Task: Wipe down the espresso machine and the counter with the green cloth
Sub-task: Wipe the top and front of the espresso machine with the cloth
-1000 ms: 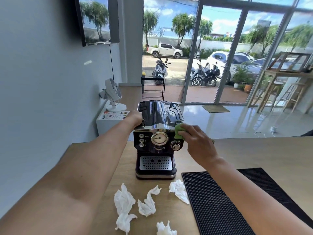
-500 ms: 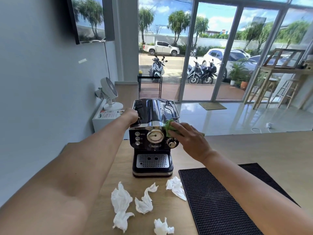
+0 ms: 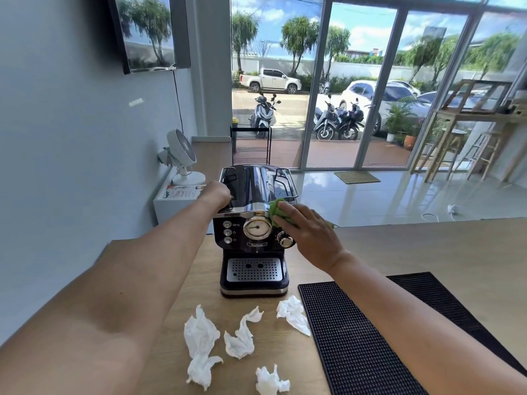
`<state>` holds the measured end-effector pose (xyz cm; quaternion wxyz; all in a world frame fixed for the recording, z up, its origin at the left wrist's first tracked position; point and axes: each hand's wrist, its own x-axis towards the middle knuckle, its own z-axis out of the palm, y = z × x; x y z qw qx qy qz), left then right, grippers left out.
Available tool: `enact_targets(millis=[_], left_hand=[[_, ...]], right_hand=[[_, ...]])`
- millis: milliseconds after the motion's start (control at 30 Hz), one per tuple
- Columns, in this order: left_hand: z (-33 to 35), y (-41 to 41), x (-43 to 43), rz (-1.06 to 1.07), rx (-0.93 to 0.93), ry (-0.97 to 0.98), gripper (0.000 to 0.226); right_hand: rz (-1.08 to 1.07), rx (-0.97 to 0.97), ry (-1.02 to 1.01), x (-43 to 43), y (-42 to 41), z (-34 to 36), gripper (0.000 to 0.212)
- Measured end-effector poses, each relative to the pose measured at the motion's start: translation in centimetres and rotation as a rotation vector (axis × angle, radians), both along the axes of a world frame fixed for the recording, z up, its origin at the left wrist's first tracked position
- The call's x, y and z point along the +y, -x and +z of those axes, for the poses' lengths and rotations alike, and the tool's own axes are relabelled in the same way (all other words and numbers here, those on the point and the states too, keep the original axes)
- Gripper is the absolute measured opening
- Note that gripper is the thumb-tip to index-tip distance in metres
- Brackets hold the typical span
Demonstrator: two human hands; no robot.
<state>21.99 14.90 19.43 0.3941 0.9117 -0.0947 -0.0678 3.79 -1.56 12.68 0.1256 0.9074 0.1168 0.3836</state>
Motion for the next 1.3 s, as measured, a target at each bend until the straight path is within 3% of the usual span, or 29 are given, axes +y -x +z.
enact_targets(millis=[133,367,467,533,600,700,833,900,1067,1200,1300], left_hand=[[-0.8,0.1,-0.1,0.021,-0.066,0.059,0.046],[-0.9,0.3,-0.1,-0.006,-0.097,0.086,0.034],[-0.6,0.3,-0.1,-0.017,-0.082,0.041,0.031],[-0.3,0.3,-0.1,-0.006,-0.081,0.036,0.032],[-0.1,0.1,-0.3,-0.007,-0.088,0.041,0.036],[0.5,0.3,-0.8,-0.008,-0.099,0.037,0.041],[1.0,-0.1,-1.3,-0.026,-0.113,0.006,0.044],[0.9,-0.3,-1.3,-0.035,-0.112,-0.014,0.049],[0.4,-1.5,-1.0,-0.059,-0.081,-0.027,0.061],[0.5,-1.8,-0.7,-0.083,-0.029,-0.015,0.069],[0.1,-2.3,-0.5,-0.092,0.017,0.049,0.073]], right_hand=[[0.022,0.024,-0.006,-1.5,0.4,-0.5,0.044],[-0.057,0.161,-0.179,-4.5,2.0,-0.6,0.048],[-0.095,0.191,-0.552,-4.1,2.3,1.9,0.033],[-0.156,0.100,-0.888,-3.5,1.6,4.9,0.032],[-0.164,-0.006,-1.031,-2.9,-0.1,8.1,0.036],[-0.137,0.094,-0.998,-1.1,-4.1,11.2,0.037],[-0.239,0.697,-0.763,1.9,-8.9,9.9,0.061],[-0.326,0.836,-0.573,1.9,-10.5,8.7,0.064],[-0.326,0.803,-0.555,-0.1,-14.5,8.0,0.064],[-0.409,0.743,-0.674,0.4,-16.6,7.5,0.066],[-0.330,0.751,-0.618,2.2,-16.6,6.8,0.060]])
